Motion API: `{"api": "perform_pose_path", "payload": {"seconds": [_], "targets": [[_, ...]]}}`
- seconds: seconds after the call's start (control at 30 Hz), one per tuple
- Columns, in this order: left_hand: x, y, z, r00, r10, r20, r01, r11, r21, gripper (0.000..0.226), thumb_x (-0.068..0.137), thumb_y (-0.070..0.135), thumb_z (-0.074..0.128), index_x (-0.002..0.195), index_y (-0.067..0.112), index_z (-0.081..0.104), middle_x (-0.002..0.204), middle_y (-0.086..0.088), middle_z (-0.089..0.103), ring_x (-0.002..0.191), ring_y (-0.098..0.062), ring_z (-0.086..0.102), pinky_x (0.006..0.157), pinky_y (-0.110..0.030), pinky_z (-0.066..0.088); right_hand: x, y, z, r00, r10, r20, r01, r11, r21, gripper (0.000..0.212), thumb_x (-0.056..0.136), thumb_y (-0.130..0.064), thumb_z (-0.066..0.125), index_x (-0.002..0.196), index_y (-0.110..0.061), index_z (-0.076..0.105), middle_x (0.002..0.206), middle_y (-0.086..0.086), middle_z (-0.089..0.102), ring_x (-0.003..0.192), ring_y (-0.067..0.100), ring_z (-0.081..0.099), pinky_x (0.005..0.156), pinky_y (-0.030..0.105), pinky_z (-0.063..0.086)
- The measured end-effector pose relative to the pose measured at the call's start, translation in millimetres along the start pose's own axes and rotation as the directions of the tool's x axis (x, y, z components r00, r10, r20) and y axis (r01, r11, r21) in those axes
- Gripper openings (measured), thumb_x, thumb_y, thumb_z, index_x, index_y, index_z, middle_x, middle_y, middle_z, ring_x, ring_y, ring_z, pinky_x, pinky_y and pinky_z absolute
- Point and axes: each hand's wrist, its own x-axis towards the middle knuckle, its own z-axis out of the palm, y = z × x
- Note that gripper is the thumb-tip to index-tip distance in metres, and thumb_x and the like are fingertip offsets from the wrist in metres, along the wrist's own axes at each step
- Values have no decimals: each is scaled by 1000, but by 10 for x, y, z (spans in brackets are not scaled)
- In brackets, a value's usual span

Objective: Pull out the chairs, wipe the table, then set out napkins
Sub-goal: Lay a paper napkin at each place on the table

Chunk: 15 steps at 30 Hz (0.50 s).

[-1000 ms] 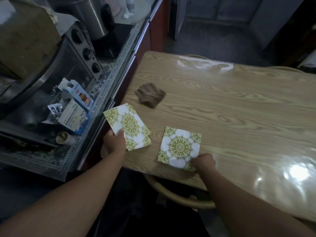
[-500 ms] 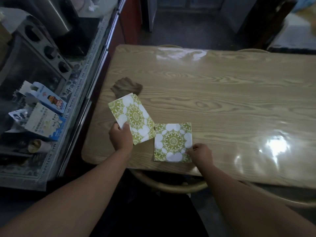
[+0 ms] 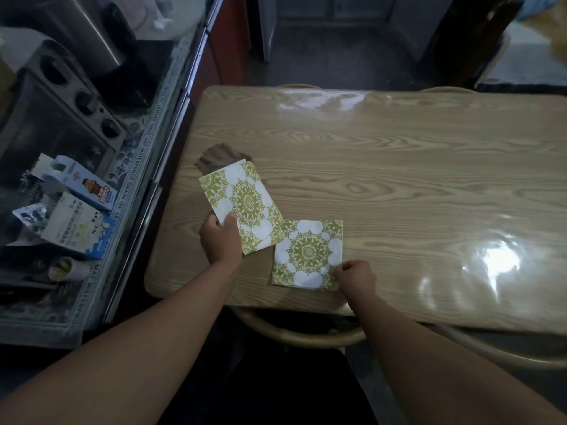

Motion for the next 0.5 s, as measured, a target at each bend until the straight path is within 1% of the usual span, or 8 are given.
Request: {"api": "perform_pose_path", "payload": {"seconds": [0.07,0.2,0.27,0.4,0.5], "targets": [[-3,0,7,1000,5,2,-5,1000,7,20,88,17,58,99,4,68,96,-10,71,79,-20,61,69,-29,48,2,-9,-2,1000,1,0,-1,1000,-8,26,76,-28,77,59,-18,59,72,6,65,76,26,62,65,29,43],[-15,-5,15,1000,12,14,-12,1000,3,18,88,17,58,97,6,68,96,-9,71,82,-23,64,72,-34,52,-2,-40,-25,1000,-22,11,23,997,-73,33,78,-24,74,54,-19,53,63,3,57,72,24,57,64,27,38],[-26,2,17,1000,17,19,-17,1000,-1,18,88,17,58,98,6,68,96,-9,71,83,-24,65,72,-34,52,-7,-49,-38,999,-30,12,31,996,-88,34,79,-22,73,53,-19,52,60,2,55,71,24,57,63,27,38],[-51,8,23,999,34,34,-34,999,-9,18,89,16,58,99,7,68,96,-8,70,81,-21,63,70,-31,50,2,-61,-45,999,-33,15,35,995,-96,29,79,-23,74,57,-16,57,69,6,64,76,28,64,64,29,43],[-80,22,39,998,40,49,-40,999,-18,17,89,16,57,100,7,68,95,-6,70,81,-20,64,69,-29,49,11,-46,-48,999,-31,19,32,995,-94,32,79,-24,73,54,-17,55,66,4,62,77,28,64,65,29,43]]}}
